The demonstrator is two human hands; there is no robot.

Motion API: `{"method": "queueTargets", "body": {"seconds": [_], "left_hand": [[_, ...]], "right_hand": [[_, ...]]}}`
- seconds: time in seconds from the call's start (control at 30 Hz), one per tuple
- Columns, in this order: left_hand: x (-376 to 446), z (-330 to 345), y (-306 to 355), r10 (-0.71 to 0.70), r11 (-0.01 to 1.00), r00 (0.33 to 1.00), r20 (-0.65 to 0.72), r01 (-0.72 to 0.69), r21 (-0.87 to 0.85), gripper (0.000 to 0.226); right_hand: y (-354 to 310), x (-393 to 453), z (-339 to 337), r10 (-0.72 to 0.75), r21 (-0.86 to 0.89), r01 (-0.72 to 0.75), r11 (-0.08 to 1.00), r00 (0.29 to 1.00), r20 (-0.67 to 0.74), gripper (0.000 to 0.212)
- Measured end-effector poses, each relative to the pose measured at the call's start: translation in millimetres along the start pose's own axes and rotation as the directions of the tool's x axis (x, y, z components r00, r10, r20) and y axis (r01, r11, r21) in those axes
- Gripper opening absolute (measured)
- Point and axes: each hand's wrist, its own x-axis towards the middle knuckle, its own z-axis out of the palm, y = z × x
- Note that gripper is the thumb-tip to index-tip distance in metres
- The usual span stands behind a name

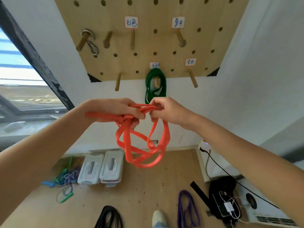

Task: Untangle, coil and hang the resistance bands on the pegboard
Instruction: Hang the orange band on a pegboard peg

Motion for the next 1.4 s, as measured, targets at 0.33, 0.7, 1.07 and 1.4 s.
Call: {"method": "queueTargets", "body": {"seconds": [0.33,0.7,1.07,1.4], "left_hand": [[17.9,-39.6,5.7,0.110,0.971,0.977,0.180,-0.067,-0.230,0.081],[61.8,-55.0,0.9,0.344,0.927,0.762,-0.549,-0.182,0.329,0.020],[73.9,-63.6,18.7,0.476,0.842,0.813,-0.335,-0.531,-0.095,0.013],[78.3,-83.7,34.0,0.425,0.903,0.895,-0.134,-0.429,-0.003,0.013]], "right_hand": [[15.1,30.7,-63.2,0.030,0.110,-0.014,0.994,0.990,-0.140,0.017],[5.2,49.9,-82.2,0.020,0.039,-0.016,0.999,0.996,-0.090,0.002],[7.6,66.1,-76.8,0.006,0.242,0.022,0.970,0.993,-0.115,0.034],[10.5,61.3,-109.8,0.038,0.337,-0.052,0.940,0.998,0.048,0.018]]}}
